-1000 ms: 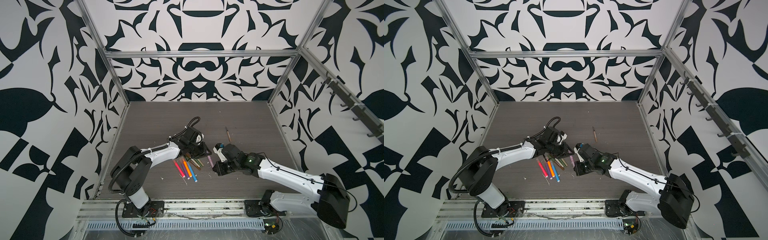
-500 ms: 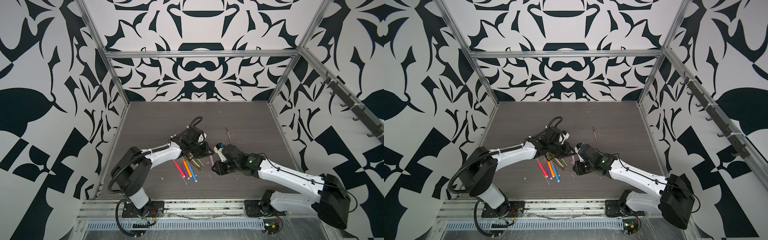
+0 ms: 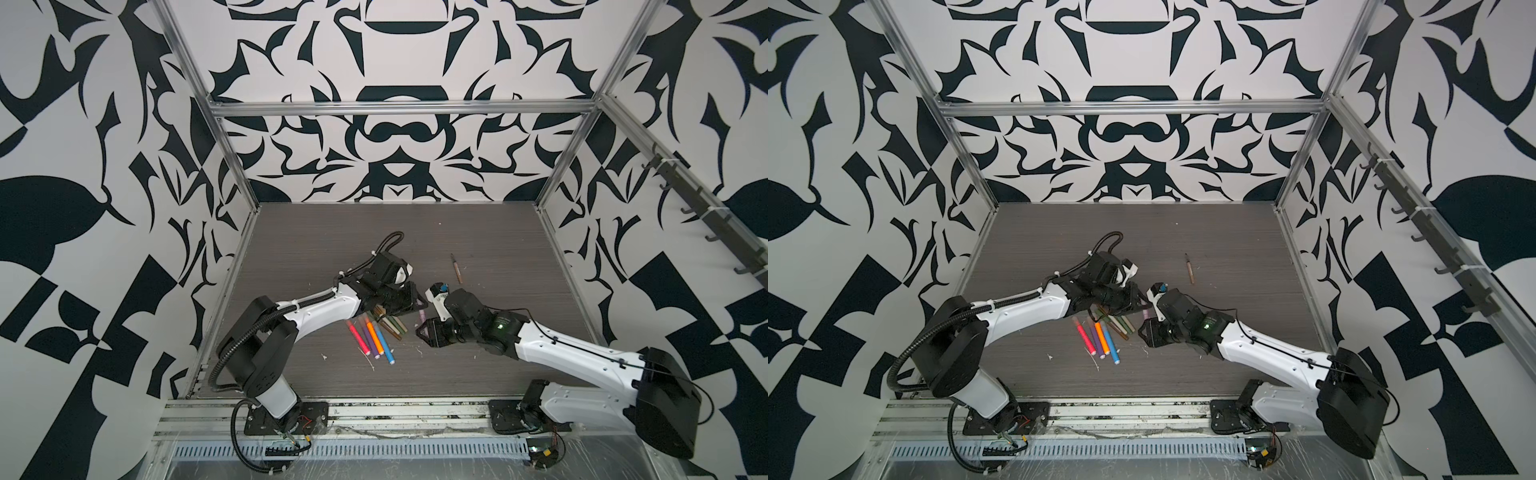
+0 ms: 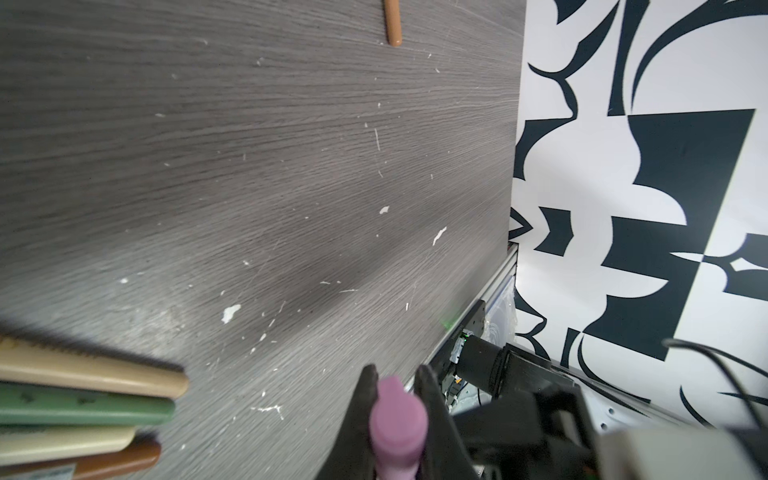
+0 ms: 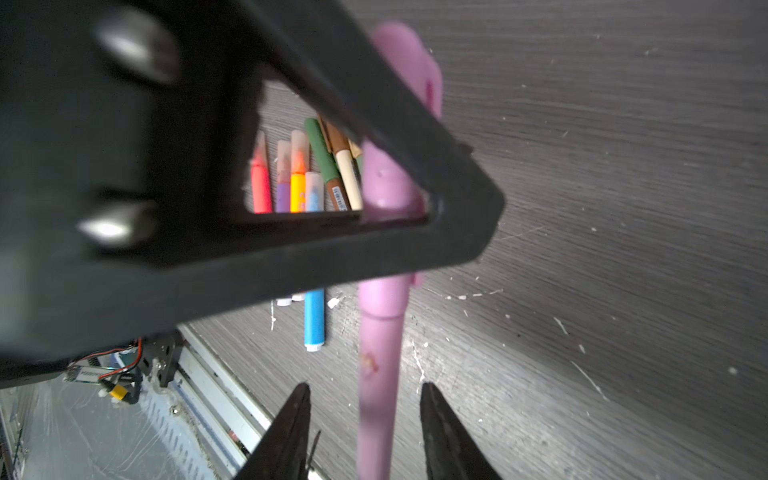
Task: Open the pen caps
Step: 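Pull the left gripper away from the right, drawing the cap off, then lower the pink cap beside the lilac cap and open the left gripper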
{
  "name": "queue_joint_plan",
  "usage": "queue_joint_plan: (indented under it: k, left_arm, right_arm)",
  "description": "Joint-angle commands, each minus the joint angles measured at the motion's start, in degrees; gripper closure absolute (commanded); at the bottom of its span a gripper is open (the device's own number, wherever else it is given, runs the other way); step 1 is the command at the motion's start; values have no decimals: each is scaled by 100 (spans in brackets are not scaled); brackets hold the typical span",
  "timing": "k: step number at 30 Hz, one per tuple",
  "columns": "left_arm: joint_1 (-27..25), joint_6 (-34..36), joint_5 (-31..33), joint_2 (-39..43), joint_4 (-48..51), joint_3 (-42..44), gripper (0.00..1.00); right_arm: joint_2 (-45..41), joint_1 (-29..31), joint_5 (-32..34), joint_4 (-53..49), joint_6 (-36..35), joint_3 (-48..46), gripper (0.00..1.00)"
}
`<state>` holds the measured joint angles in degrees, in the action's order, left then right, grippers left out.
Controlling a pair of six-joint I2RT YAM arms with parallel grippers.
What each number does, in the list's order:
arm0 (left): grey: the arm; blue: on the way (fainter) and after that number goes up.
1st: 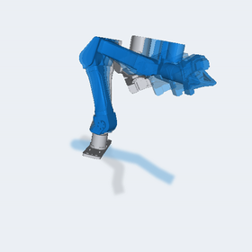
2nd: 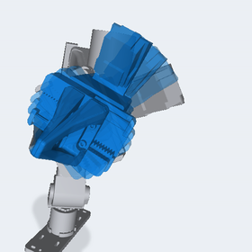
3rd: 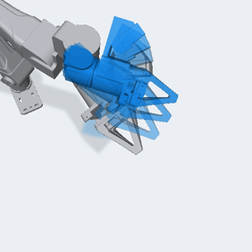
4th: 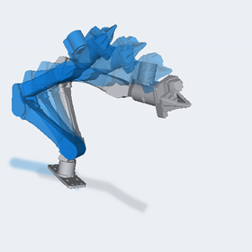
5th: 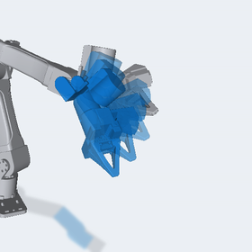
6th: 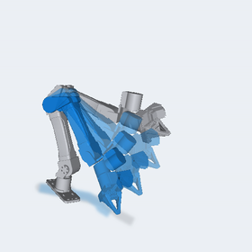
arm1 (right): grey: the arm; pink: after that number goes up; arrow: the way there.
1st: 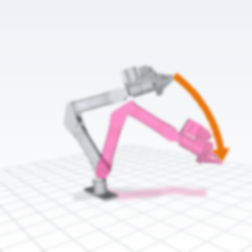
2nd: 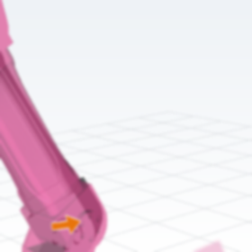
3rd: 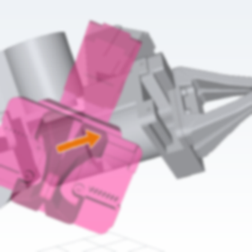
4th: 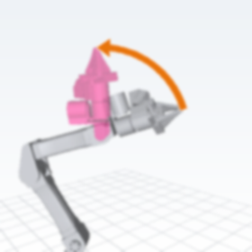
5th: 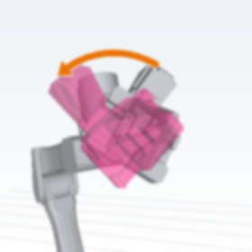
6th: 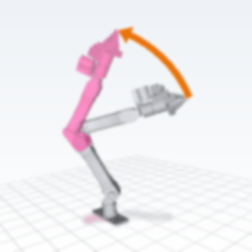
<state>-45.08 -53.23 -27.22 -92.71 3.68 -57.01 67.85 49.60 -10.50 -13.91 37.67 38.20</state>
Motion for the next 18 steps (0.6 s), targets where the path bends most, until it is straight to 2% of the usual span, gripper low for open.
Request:
queue_joint_plan:
  k: [1, 2, 3, 6, 8, 10, 12, 18]
  left_arm:
    - [-10, -57, -73, 199, -84, 4, 100]
    - [-5, -63, -80, 200, -101, 8, 100]
    - [3, -62, -82, 185, -122, 6, 100]
    - [319, 229, -135, 39, 136, -277, 100]
    - [785, 530, -214, -82, 500, -624, 100]
    - [1270, 824, -33, -174, 807, -989, 100]
    - [1549, 945, 58, -291, 977, -1281, 100]
    - [1680, 1085, 209, -360, 1210, -1618, 100]
  right_arm:
    - [99, 23, 13, 289, 52, 67, 78]
    - [113, 20, 17, 311, 72, 59, 95]
    - [123, 23, 45, 323, 112, 36, 100]
    - [76, 31, 92, 449, 322, -149, 100]
    - [41, 73, 61, 708, 498, -353, 100]
    - [127, 169, 5, 928, 625, -462, 100]
    - [278, 323, 41, 967, 652, -404, 100]
    - [530, 467, 118, 1234, 802, -419, 100]
